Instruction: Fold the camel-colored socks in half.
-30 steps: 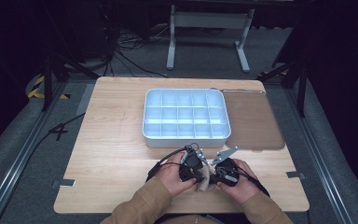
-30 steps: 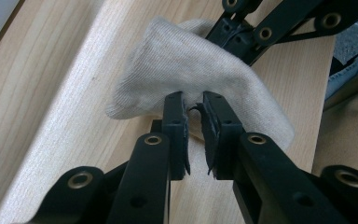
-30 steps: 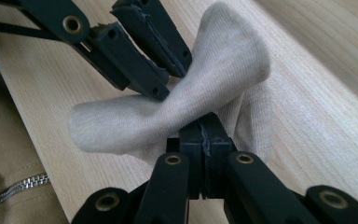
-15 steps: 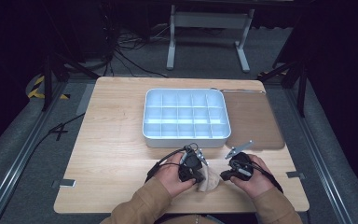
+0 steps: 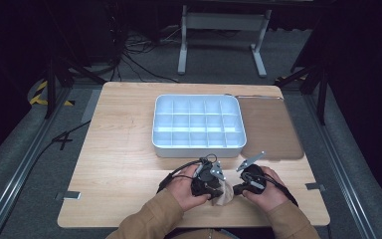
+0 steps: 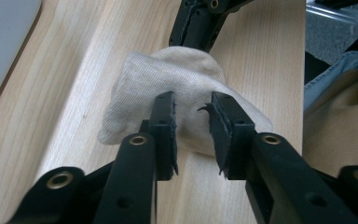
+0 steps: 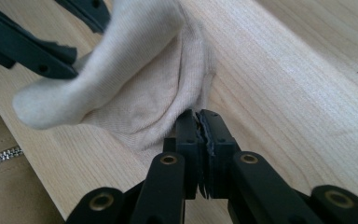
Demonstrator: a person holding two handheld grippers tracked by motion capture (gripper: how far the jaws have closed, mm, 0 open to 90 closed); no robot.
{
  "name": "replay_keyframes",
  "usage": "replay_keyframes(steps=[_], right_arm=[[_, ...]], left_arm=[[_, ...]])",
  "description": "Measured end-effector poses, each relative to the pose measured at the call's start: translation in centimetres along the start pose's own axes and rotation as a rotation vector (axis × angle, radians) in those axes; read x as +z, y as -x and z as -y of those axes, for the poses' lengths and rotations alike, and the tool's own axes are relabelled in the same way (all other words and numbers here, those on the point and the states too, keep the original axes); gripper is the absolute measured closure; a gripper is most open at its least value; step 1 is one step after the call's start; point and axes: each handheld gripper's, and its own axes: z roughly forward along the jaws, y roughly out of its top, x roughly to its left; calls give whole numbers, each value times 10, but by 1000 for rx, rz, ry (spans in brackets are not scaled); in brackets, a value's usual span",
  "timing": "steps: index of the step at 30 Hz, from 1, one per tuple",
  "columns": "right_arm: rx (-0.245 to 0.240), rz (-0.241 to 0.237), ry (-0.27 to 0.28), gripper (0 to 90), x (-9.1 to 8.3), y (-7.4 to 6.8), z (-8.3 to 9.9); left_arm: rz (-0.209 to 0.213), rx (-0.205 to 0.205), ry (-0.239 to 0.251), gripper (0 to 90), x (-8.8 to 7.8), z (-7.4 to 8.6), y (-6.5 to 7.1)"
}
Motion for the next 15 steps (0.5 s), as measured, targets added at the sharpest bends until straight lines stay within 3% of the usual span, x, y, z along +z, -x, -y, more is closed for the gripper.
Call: replay_keyframes(steps=[6,11,13,15], right_arm=[[13,-1,5,848,-1,1,5],[30,12,18,799,-6,3,9],[45,29,44,714,-11,4,11],[51,31,54,693,-12,5,12]], left_arm=[[-2,22,-5,562,9,-4,-4],[-1,16,0,482,16,-5,-7],[2,24,-3,456,19,-5,-8],[4,32,-4,446,21,-5,-8]])
